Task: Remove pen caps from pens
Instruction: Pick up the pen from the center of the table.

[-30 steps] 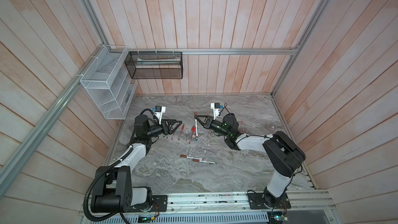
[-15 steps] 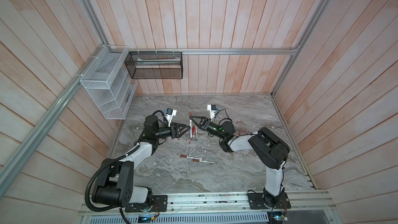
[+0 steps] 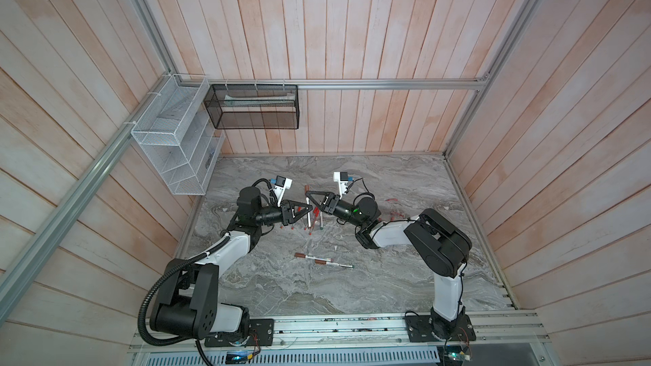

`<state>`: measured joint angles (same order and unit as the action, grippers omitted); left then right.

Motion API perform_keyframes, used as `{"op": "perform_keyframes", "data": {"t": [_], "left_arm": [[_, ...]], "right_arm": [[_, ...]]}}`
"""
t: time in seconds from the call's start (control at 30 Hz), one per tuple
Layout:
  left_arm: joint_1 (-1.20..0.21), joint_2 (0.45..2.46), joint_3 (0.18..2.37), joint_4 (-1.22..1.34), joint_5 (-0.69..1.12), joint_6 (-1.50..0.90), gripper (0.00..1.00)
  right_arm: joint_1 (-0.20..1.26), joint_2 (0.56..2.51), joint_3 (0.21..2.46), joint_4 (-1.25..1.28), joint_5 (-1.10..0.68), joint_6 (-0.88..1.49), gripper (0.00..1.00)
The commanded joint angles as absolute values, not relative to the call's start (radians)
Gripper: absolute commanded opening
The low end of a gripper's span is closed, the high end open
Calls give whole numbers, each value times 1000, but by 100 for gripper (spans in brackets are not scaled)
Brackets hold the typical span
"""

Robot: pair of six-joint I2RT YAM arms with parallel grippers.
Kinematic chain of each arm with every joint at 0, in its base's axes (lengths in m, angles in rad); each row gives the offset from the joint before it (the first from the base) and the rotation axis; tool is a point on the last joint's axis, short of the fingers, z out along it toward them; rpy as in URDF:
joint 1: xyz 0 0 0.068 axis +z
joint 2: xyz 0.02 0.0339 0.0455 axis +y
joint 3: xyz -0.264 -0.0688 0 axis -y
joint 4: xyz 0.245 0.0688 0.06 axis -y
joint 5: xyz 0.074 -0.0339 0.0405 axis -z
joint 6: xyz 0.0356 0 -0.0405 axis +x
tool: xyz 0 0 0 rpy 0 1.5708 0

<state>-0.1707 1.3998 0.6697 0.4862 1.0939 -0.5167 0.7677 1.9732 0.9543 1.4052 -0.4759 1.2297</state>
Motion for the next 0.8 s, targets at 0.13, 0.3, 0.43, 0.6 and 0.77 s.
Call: {"op": "perform_keyframes", "data": {"t": [0.13,0.3,0.43,0.6,0.77], "left_arm": [[-178,1406,690,425,1068,-443,5],[-184,1405,678,410,1077,-369,0],[-186,1404,694,371,1098,-358,0],[-199,1414,692,382,1117,-355,0],[-206,1415,677,395,1129,-339,0]], "right_arm": [[777,1956,973,1409,-489,1206,0],[754,1931,974,1365,-528,1171,9],[741,1929,974,1365,-564,1178,22],[741,1939,994,1338,-582,1178,23],[739,1931,1007,1290,-584,1134,7]]}}
